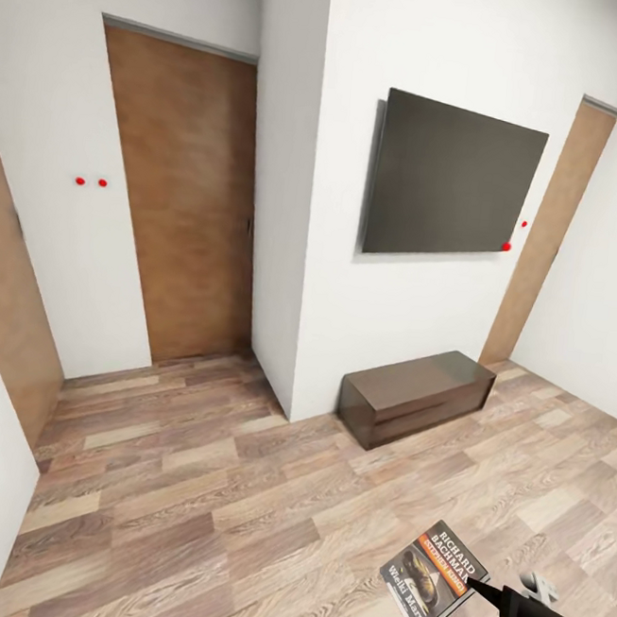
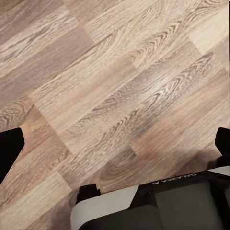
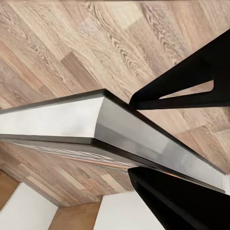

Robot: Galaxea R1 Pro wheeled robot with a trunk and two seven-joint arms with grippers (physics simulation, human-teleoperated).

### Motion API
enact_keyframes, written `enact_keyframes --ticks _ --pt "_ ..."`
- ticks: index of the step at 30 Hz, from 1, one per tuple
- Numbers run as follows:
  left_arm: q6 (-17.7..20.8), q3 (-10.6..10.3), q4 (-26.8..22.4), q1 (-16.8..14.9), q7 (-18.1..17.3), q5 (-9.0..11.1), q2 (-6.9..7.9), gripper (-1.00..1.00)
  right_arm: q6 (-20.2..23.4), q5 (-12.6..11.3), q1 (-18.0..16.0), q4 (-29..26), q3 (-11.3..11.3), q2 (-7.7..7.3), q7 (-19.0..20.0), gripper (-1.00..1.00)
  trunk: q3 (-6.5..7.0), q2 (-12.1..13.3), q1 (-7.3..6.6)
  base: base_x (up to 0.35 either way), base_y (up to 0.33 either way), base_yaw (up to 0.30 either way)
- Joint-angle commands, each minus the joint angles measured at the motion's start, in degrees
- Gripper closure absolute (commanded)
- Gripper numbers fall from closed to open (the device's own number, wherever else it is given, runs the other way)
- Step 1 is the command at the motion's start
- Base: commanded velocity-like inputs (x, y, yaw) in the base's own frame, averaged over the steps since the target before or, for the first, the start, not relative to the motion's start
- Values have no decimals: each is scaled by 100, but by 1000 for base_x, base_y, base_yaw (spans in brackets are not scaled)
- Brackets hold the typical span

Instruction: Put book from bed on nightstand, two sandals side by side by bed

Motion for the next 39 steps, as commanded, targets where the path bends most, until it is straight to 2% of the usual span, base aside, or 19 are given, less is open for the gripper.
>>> enact_keyframes --ticks 1,26,39 --pt "-28 -25 4 -3 10 -38 1 -100 60 -62 -10 15 6 3 30 100 -7 -8 6 262 0 -212" --pt "-29 -25 4 -3 4 -41 1 -100 60 -62 -10 15 6 3 14 100 -7 -8 6 24 0 -278" --pt "-24 -25 4 -3 4 -38 1 -100 60 -62 -10 15 6 3 14 100 -7 -8 6 274 0 -279"
